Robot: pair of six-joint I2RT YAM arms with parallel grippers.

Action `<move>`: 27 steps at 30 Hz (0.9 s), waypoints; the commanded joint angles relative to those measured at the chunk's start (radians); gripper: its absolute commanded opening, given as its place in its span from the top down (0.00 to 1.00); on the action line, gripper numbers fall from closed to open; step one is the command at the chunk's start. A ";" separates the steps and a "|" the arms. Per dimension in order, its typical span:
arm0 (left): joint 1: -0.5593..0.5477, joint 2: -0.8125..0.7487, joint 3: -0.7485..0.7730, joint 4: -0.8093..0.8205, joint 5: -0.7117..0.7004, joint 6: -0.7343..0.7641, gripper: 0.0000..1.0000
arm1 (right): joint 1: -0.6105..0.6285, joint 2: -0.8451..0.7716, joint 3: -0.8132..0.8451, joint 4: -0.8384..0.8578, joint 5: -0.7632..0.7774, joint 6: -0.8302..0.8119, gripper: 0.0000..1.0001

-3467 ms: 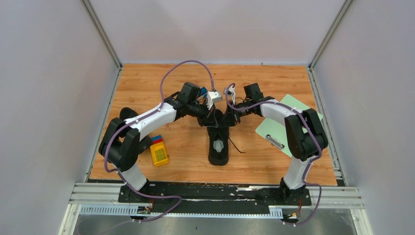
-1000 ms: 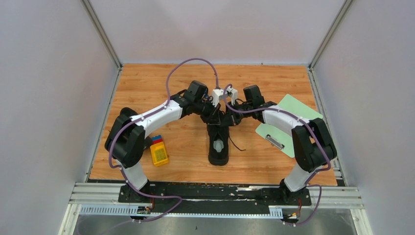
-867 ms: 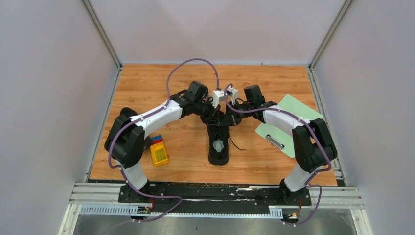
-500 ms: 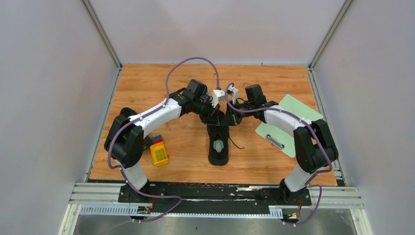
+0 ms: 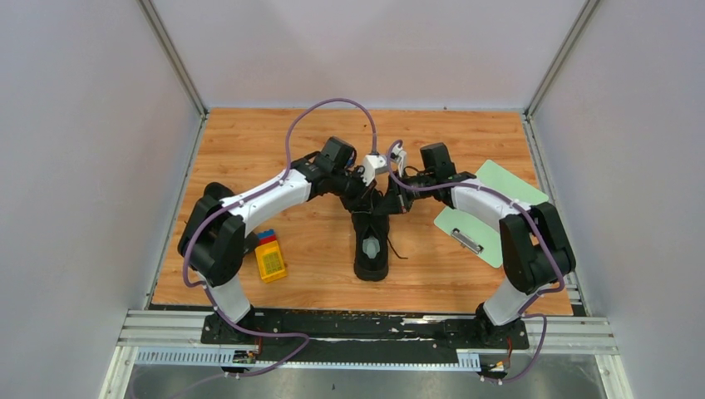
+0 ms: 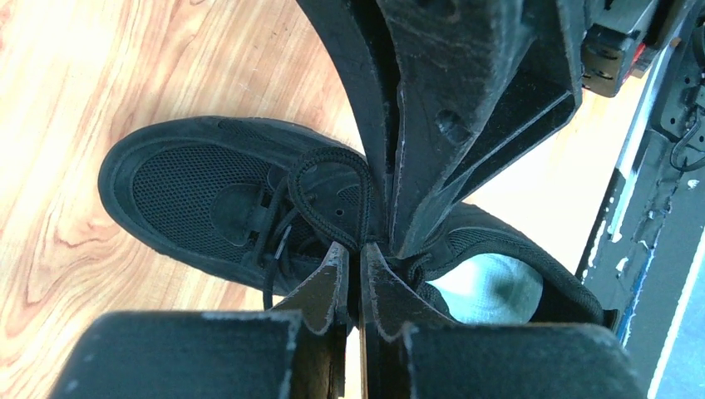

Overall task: Tie the shoes
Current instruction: Cross the shoelace with the shoelace.

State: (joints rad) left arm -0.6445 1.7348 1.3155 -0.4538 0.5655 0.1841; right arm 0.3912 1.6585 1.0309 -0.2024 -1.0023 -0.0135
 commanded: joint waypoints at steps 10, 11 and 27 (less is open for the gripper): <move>0.005 -0.037 -0.123 0.233 -0.022 -0.147 1.00 | 0.000 0.025 -0.002 0.059 -0.259 0.073 0.94; 0.004 -0.035 -0.131 0.244 -0.010 -0.156 1.00 | 0.000 0.029 -0.004 0.066 -0.267 0.083 0.93; 0.083 -0.052 -0.268 0.535 0.168 -0.319 1.00 | -0.095 -0.011 0.030 -0.066 -0.293 0.044 0.72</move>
State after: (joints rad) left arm -0.5747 1.7084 1.0592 -0.0090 0.6792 -0.1028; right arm 0.3683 1.6962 1.0279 -0.2115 -1.2778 0.0872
